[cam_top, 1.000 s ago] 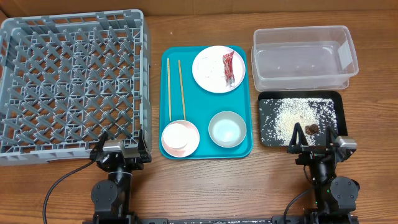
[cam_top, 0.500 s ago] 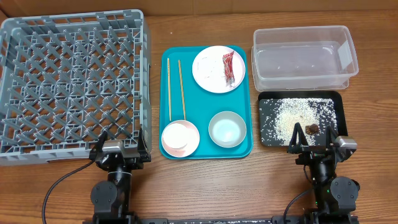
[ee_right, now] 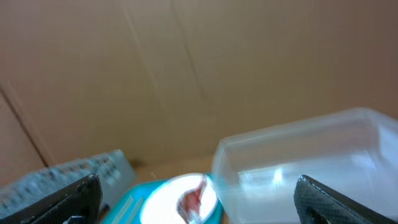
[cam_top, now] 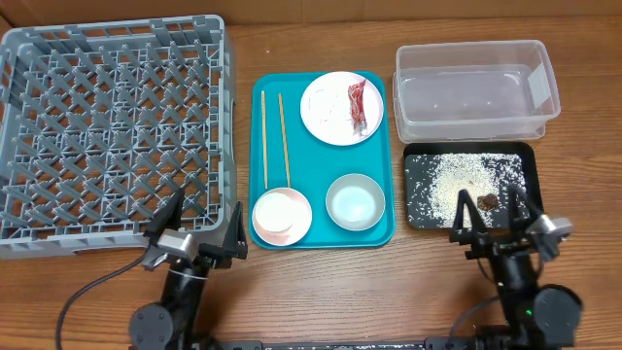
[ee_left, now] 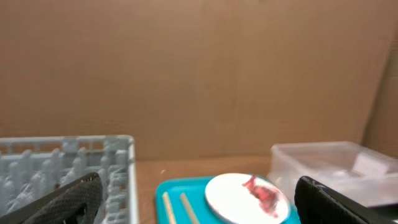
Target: Sort waste into correct bins and load items into the dishwasher
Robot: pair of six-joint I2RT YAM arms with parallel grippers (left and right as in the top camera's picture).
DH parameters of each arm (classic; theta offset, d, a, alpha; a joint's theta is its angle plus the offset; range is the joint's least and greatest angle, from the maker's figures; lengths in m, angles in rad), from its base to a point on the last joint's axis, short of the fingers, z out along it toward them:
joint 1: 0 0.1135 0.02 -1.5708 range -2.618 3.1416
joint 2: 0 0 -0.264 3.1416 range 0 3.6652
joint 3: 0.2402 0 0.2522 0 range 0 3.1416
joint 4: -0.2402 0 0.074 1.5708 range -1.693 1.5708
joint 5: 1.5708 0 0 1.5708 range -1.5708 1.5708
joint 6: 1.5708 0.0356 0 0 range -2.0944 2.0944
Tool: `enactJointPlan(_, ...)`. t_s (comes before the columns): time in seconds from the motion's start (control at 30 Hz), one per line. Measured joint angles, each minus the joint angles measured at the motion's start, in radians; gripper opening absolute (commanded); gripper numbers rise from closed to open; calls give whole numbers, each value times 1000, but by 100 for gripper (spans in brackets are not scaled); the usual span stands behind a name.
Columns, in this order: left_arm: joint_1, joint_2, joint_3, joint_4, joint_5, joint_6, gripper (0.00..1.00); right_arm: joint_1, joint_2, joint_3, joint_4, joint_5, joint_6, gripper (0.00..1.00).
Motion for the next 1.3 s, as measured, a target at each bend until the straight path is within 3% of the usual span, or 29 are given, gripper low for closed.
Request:
enactJointPlan(0.2, 0, 186, 344, -256, 35, -50, 100, 0, 237, 372, -204, -23, -1, 100)
enactJointPlan(0.5, 0, 751, 1075, -908, 162, -22, 100, 0, 864, 1081, -775, -215, -51, 100)
enactJointPlan(0.63, 0, 951, 1314, -1107, 183, -15, 100, 0, 1056, 1301, -889, -329, -63, 100)
enactJointPlan(0.77, 0, 1054, 1396, -1173, 210, -20, 100, 3, 1183, 1359, -873, -463, -63, 100)
enactJointPlan(0.93, 0, 1116, 1403, -1213, 286, -27, 100, 81, 1324, 1360, -879, -488, -75, 100)
enactJointPlan(1.1, -1, 1132, 1410, -1234, 386, -3, 100, 237, 1498, 1360, -880, -344, -88, 83)
enactJointPlan(1.2, -7, 1112, 1450, -1234, 365, 16, 100, 317, 1598, 1360, -853, -173, -94, 66)
enactJointPlan(1.3, -9, 1059, 1492, -1233, 304, 27, 100, 369, 1696, 1360, -794, -41, -93, 59)
